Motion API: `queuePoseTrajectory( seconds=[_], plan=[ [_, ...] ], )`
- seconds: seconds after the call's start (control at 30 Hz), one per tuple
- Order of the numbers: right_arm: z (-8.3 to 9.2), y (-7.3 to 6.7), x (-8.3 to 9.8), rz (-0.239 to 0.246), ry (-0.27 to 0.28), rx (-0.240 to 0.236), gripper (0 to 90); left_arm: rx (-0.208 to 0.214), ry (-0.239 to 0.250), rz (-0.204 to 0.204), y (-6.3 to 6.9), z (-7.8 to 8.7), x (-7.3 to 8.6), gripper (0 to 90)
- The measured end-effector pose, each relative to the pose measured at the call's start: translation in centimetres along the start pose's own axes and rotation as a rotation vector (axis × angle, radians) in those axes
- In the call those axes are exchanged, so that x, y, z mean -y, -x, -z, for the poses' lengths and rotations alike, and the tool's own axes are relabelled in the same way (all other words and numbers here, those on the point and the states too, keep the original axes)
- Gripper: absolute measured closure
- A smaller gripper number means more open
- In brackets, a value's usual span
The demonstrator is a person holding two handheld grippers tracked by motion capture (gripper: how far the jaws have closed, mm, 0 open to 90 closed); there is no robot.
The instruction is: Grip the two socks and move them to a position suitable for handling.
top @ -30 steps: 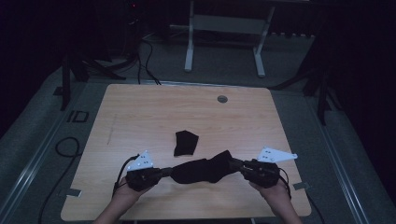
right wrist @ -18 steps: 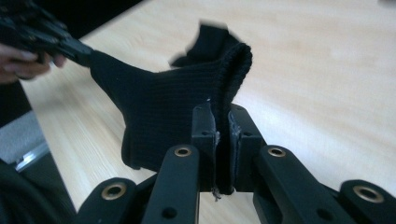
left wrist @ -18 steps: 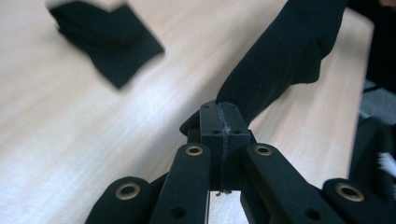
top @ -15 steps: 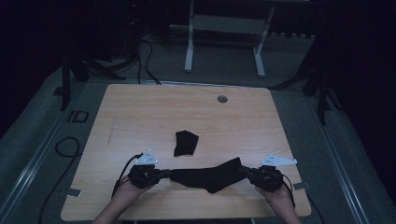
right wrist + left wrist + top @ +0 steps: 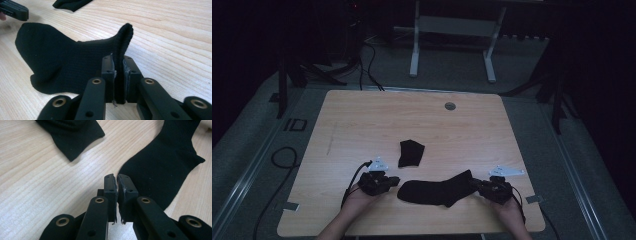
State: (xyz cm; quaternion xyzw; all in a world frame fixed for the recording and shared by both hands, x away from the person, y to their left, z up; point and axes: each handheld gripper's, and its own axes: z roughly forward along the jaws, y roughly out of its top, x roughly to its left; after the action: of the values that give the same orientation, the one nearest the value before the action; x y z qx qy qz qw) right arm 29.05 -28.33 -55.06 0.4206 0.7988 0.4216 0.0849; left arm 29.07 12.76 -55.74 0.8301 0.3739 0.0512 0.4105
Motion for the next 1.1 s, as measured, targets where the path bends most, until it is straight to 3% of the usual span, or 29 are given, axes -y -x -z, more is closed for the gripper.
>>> queuePoseTrajectory(
  seconds=[0.03, 0.07, 0.1, 0.13, 0.2, 0.27, 0.3, 0.4, 0.5, 0.63, 0.73, 0.83, 1.1],
  plan=[
    [0.0, 0.0, 0.0, 0.008, -0.009, 0.014, 63.2, 0.003, 0.004, 0.002, 0.1, 0.0, 0.0, 82.2],
    [0.0, 0.0, 0.0, 0.008, -0.009, 0.014, 63.2, 0.009, 0.007, -0.003, 0.3, 0.1, 0.0, 82.2],
    [0.0, 0.1, 0.0, 0.019, -0.014, 0.032, 57.0, 0.006, 0.014, -0.002, 0.5, 0.1, 0.0, 81.0],
    [0.2, 0.2, -0.2, 0.043, -0.010, 0.104, 50.5, 0.008, 0.023, -0.001, 0.7, 0.2, -0.1, 78.5],
    [0.2, 0.2, -0.2, 0.043, -0.010, 0.104, 50.5, 0.021, 0.038, -0.002, 0.8, 0.3, -0.2, 77.5],
    [0.9, 0.4, -0.8, 0.057, 0.015, 0.173, 52.0, 0.046, 0.084, -0.027, 1.7, 0.6, -0.6, 74.4],
    [1.1, 0.4, -1.0, 0.071, 0.022, 0.179, 58.1, 0.055, 0.094, -0.040, 2.0, 0.5, -0.7, 74.5],
    [1.0, -0.1, -1.3, 0.118, 0.024, 0.159, 78.3, 0.086, 0.069, -0.063, 2.8, 0.0, -0.9, 81.7],
    [0.2, -0.3, -1.4, 0.115, 0.006, 0.105, 87.6, 0.106, 0.022, -0.065, 3.1, -1.0, -0.8, 88.7],
    [-1.0, -0.4, -1.4, 0.131, -0.030, 0.068, 89.1, 0.096, -0.028, -0.070, 3.2, -2.1, -0.5, 89.7],
    [-1.7, -0.3, -1.2, 0.139, -0.053, 0.072, 89.0, 0.075, -0.062, -0.083, 3.0, -2.7, -0.4, 89.8],
    [-2.0, -0.2, -0.8, 0.155, -0.078, 0.093, 88.8, 0.072, -0.065, -0.087, 2.8, -2.8, -0.2, 89.8],
    [-1.7, -1.4, 0.5, 0.157, -0.075, 0.058, 86.3, 0.053, -0.058, -0.072, 1.9, -1.9, 0.5, 89.8]
  ],
)
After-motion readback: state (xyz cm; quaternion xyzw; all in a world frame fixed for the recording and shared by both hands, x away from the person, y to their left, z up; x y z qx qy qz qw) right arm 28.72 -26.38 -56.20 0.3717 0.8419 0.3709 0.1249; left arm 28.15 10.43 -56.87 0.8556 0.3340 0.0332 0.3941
